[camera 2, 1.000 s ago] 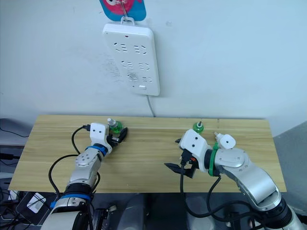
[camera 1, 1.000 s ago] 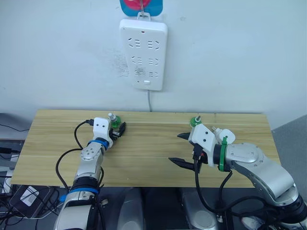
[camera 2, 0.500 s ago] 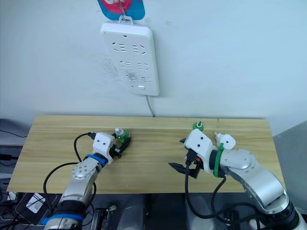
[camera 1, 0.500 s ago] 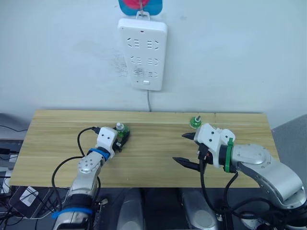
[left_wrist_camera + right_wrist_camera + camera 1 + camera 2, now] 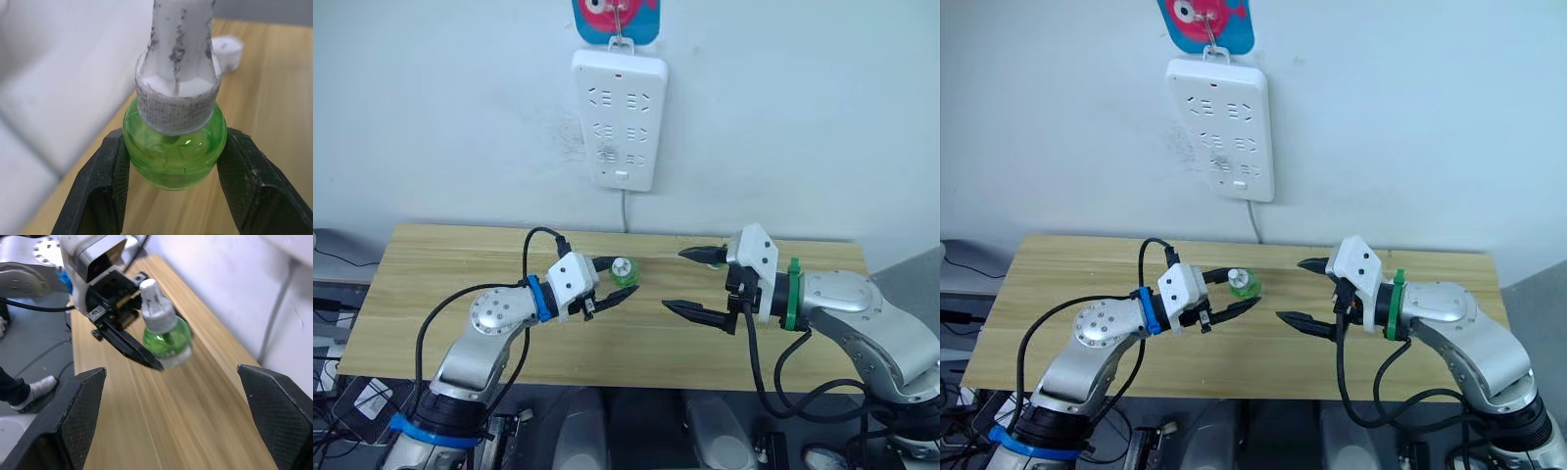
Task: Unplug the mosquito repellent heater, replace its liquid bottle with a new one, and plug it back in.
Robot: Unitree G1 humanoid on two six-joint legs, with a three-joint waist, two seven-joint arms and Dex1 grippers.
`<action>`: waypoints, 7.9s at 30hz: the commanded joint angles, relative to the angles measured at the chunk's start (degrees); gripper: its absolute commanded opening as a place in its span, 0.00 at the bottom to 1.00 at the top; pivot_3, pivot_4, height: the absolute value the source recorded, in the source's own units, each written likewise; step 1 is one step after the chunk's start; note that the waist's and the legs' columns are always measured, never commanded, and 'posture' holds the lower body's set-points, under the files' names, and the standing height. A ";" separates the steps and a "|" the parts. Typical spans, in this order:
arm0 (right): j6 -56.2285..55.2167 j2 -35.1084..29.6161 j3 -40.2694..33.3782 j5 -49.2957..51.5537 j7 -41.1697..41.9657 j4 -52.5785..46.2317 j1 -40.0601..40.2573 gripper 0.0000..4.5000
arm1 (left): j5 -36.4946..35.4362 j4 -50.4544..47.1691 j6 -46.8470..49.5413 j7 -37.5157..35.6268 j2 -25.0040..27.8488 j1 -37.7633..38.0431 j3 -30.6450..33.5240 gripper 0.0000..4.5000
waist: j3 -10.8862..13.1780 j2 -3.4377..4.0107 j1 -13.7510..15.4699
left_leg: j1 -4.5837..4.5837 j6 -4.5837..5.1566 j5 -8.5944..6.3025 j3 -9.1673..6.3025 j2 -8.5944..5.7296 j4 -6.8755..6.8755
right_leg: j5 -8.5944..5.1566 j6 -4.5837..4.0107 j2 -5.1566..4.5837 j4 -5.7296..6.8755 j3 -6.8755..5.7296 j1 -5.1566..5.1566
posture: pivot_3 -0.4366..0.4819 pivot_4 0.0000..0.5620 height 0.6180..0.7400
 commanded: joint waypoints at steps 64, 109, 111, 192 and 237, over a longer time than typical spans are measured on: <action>-9.91 -2.18 0.30 -1.98 3.41 -2.93 1.24 0.79 | -4.85 4.62 9.03 -17.11 -0.10 -15.35 -6.17 0.49 | -4.46 0.03 -4.69 | 0.13 0.68 0.34 -0.55 -0.50 0.96 | 0.05 -0.04 -0.05 1.50 -0.14 0.13 | 0.20 0.34 1.00; -8.05 4.11 6.40 -6.50 -1.92 5.18 -5.79 0.79 | -2.07 2.82 4.55 -16.24 0.63 -12.55 -6.96 0.49 | -4.50 0.10 -6.04 | 0.14 0.72 0.47 -0.61 -0.57 0.95 | 0.13 -0.02 -0.09 1.57 -0.15 0.13 | 0.22 0.33 1.00; -7.28 0.64 3.43 -4.44 0.75 4.66 -5.21 0.79 | -2.02 2.99 4.42 -16.25 1.08 -12.09 -6.65 0.49 | -4.50 0.10 -6.04 | 0.13 0.72 0.47 -0.60 -0.57 0.95 | 0.13 -0.02 -0.09 1.57 -0.15 0.13 | 0.22 0.33 1.00; -52.78 16.38 1.27 -23.19 -5.25 62.21 1.11 0.39 | -2.60 -8.36 13.84 -10.12 12.25 7.08 2.01 0.49 | 0.63 0.66 -2.73 | 0.53 0.77 0.47 -0.35 -0.53 0.81 | 0.13 -0.02 -0.07 1.60 0.11 0.38 | 0.35 0.67 1.00; -11.43 -0.50 4.56 -4.19 7.26 8.96 -6.06 0.40 | -2.27 10.03 7.71 -18.34 -4.00 -21.18 -7.66 0.49 | 0.34 0.47 -3.86 | 0.01 0.72 0.51 -0.44 -0.60 0.91 | 0.23 0.09 -0.18 1.34 -0.04 0.05 | 0.21 0.42 1.00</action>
